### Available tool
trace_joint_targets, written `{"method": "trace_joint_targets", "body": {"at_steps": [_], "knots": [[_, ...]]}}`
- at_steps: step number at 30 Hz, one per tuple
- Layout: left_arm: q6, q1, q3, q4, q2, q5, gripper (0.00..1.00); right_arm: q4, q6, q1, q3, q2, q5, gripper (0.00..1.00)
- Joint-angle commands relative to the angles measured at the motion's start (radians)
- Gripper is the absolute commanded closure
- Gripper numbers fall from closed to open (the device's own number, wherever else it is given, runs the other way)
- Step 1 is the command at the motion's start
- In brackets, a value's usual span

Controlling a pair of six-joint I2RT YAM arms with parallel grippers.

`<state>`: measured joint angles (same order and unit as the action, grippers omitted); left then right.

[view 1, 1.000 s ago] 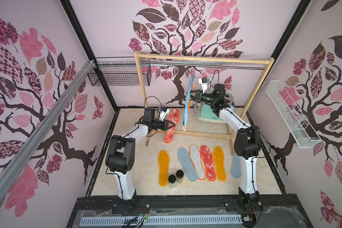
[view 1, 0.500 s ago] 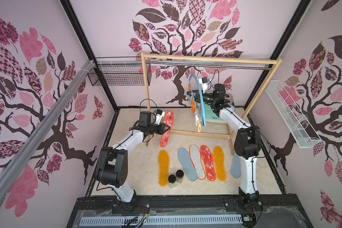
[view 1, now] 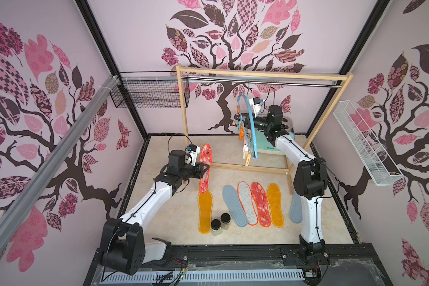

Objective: Take the shoe insoles off the hanger
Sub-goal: Place the insole at the center of the board.

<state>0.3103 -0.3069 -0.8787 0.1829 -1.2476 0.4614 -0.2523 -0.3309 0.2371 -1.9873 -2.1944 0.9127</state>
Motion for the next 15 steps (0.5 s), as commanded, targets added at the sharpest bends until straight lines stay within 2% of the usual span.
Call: {"method": "trace_joint_targets", "body": {"at_steps": [1, 5, 12, 15], "knots": [[0.035, -0.035, 0.036, 0.065, 0.074, -0.119, 1.00, 0.078, 0.004, -0.009, 0.005, -0.010, -0.026, 0.82], [0.085, -0.038, 0.060, 0.215, 0.155, -0.169, 1.00, 0.090, 0.007, -0.009, -0.004, -0.023, -0.029, 0.82], [0.173, -0.039, 0.057, 0.559, 0.322, -0.381, 1.00, 0.080, -0.001, -0.008, 0.010, -0.010, -0.027, 0.82], [0.215, -0.042, 0.086, 0.622, 0.351, -0.387, 1.00, 0.078, 0.002, -0.008, 0.018, -0.002, -0.031, 0.81]]}}
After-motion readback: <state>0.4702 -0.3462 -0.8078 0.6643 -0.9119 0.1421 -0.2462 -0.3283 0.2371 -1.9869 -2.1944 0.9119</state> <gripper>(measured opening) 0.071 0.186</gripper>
